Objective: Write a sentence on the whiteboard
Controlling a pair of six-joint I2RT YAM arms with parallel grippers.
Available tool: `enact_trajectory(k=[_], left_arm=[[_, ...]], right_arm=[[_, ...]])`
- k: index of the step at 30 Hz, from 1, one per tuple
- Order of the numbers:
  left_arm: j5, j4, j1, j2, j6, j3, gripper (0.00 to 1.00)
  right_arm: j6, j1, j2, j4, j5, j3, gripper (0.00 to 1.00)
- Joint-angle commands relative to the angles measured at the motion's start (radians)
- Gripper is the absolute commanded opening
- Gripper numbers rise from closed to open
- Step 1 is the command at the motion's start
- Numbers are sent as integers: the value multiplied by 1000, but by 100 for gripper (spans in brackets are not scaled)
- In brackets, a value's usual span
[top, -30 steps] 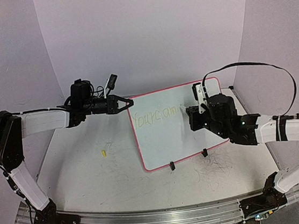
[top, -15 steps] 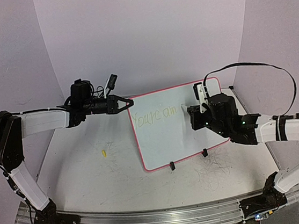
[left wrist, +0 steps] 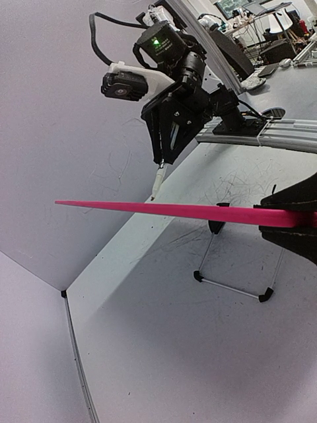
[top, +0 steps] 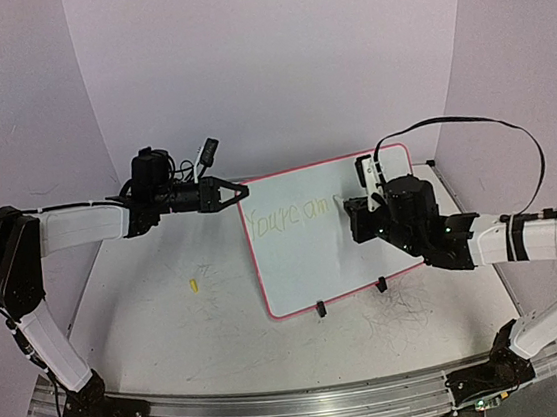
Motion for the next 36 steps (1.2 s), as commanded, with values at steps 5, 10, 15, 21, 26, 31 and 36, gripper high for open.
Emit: enact_trajectory(k=[5, 10, 15, 21, 26, 31, 36], left_arm=[[-25, -35, 3, -34, 14, -5, 0], [-25, -35, 3, -34, 14, -6, 0], [-25, -35, 3, -33, 14, -4, 0], [-25, -35, 3, -35, 14, -4, 0], [-25, -35, 3, -36, 15, -5, 0], [-26, -35, 4, -35, 15, -4, 0], [-27, -35, 3, -36, 14, -5, 0]], right_arm=[[4, -3, 24, 23, 29, 8, 0], [-10, -4, 43, 24, 28, 23, 0], [-36, -3, 57, 29, 9, 36, 0], [-44, -3, 61, 29, -29, 41, 0], [-32, -2, 49, 4, -47, 24, 0], [-13, -2, 25, -15, -65, -7, 0], [5, -1, 15, -28, -72, -29, 0]])
